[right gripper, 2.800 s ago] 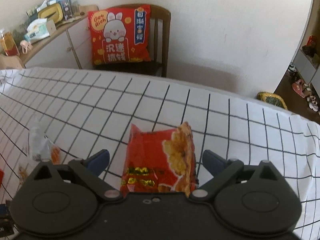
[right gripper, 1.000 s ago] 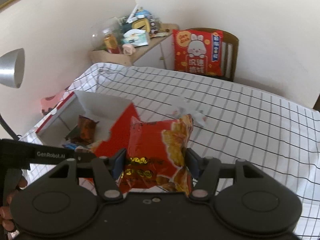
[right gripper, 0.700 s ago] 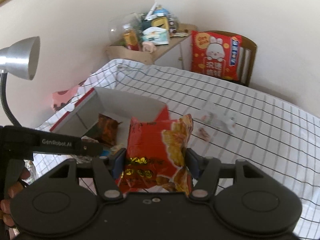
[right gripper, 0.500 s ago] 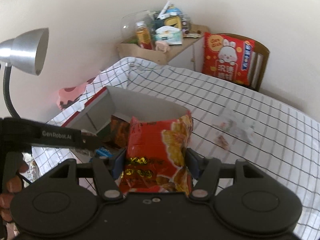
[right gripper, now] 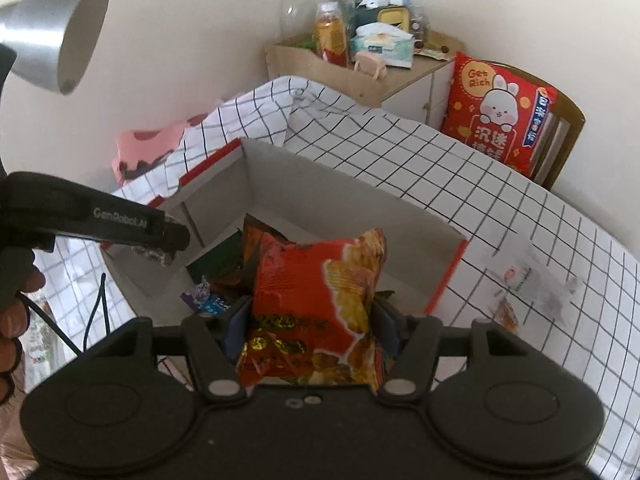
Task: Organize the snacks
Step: 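Carry the cake piece and chip bag into the red box and open both tools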
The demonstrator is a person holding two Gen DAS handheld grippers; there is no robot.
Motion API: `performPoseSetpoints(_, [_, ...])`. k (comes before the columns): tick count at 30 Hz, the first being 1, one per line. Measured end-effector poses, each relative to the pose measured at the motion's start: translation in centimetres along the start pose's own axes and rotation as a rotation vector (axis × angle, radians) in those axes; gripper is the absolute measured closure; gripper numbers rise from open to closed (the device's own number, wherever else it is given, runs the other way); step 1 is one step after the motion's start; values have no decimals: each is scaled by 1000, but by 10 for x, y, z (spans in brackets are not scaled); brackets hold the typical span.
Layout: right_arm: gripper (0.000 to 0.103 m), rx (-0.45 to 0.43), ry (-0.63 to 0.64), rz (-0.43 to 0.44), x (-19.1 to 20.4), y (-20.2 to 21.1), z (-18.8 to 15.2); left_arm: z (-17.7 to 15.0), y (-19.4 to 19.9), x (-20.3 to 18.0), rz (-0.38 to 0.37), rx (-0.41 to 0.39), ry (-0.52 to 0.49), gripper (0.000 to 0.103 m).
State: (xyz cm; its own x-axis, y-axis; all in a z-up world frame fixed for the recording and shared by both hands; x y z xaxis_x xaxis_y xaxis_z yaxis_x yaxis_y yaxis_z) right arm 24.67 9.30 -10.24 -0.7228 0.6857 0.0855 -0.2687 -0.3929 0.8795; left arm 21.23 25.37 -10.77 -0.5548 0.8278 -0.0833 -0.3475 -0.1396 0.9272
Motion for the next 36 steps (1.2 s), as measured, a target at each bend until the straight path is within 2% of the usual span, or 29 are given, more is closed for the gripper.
performPoseSetpoints(11, [39,61,50,0,10,-34,1,-8,-44,-5,21,87,-35,69])
performPoseSetpoints(20, [33,84,54,9,12,-42,-3,-17,-57,-10,6,121,-28,69])
performPoseSetpoints(25, [22,68,51,29,12,-37,-4,-19,-55,-12,-14,112,-24,57])
performPoseSetpoints(29, [18,53,39,43,12,-31,-5,-18,-48,-12,-18,91,-23,42])
performPoseSetpoints(34, [13,36,17,56,7,-20,-8,-20,-38,-8,-26,69,-18,41])
performPoseSetpoints(36, [12,26,11,56,5,-15,-9,-21,-34,-7,-26,56,-18,37])
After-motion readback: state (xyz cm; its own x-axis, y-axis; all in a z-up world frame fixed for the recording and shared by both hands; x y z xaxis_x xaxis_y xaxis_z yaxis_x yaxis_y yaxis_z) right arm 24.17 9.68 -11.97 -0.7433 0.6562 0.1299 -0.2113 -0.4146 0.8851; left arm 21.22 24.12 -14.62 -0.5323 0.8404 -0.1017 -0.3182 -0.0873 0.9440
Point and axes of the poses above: each gripper's, at about its wrist camera, not at the fingertips, and y roughly against the way its jaws point, x to its left, z to its top, the point moved 7 cm from there along -y, roughly the way its jaws point, and after that the axes turned 10 degrees about x, right-handed, at the moved point
